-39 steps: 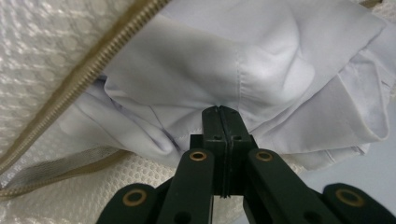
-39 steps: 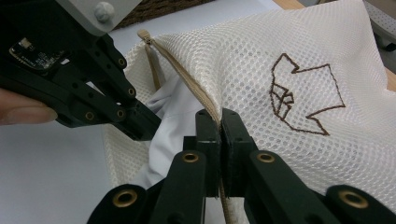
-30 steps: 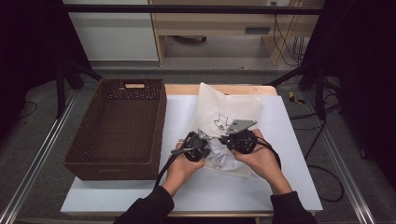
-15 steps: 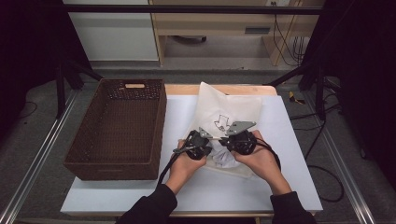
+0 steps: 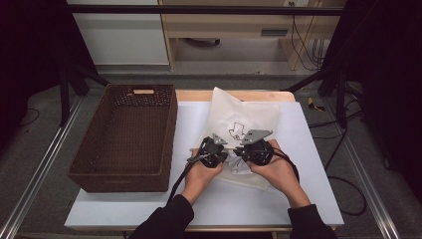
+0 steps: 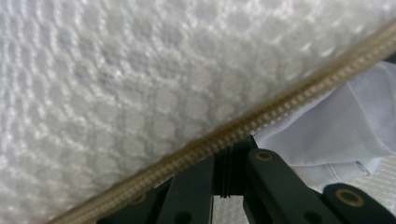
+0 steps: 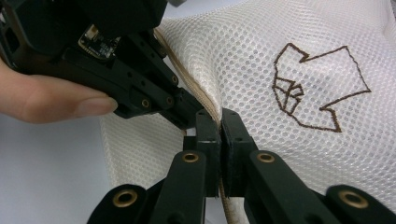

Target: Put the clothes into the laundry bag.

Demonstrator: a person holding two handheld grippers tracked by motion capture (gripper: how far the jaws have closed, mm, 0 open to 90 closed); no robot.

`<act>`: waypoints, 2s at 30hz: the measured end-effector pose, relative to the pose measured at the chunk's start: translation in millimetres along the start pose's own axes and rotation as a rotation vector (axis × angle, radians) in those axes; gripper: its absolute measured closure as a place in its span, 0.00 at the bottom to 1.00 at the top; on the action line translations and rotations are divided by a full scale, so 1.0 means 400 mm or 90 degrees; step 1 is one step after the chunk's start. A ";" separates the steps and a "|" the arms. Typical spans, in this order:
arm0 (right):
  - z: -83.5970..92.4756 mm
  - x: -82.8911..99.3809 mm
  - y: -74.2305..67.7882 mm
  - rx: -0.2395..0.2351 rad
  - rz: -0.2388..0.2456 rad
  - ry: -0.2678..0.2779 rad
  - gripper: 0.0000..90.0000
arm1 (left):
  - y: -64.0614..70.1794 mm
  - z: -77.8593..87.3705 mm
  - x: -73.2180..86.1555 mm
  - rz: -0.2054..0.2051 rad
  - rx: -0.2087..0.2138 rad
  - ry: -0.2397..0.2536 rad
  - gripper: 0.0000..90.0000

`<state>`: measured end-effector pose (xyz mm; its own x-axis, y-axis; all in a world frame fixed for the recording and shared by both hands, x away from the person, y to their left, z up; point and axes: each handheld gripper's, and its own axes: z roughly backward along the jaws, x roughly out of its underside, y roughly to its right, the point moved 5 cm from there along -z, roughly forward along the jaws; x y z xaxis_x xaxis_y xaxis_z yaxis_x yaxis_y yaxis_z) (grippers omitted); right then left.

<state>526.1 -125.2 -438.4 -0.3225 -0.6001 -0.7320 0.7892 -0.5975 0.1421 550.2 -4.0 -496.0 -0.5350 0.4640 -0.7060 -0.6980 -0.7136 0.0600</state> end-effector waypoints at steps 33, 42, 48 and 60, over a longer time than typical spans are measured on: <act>-0.007 0.009 0.012 0.004 -0.018 -0.001 0.97 | -0.011 -0.034 -0.022 0.013 -0.018 0.025 1.00; -0.010 0.014 0.020 -0.002 -0.032 0.003 0.97 | -0.014 -0.046 -0.030 0.019 -0.023 0.037 1.00; -0.012 0.014 0.021 -0.001 -0.032 0.004 0.97 | -0.017 -0.052 -0.036 0.018 -0.029 0.041 1.00; -0.014 0.017 0.021 0.000 -0.032 -0.003 0.97 | -0.022 -0.065 -0.044 0.023 -0.030 0.052 1.00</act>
<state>533.5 -131.5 -446.0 -0.3639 -0.5715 -0.7355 0.7719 -0.6270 0.1053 578.1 -19.6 -502.2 -0.5172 0.3943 -0.7596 -0.6544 -0.7542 0.0542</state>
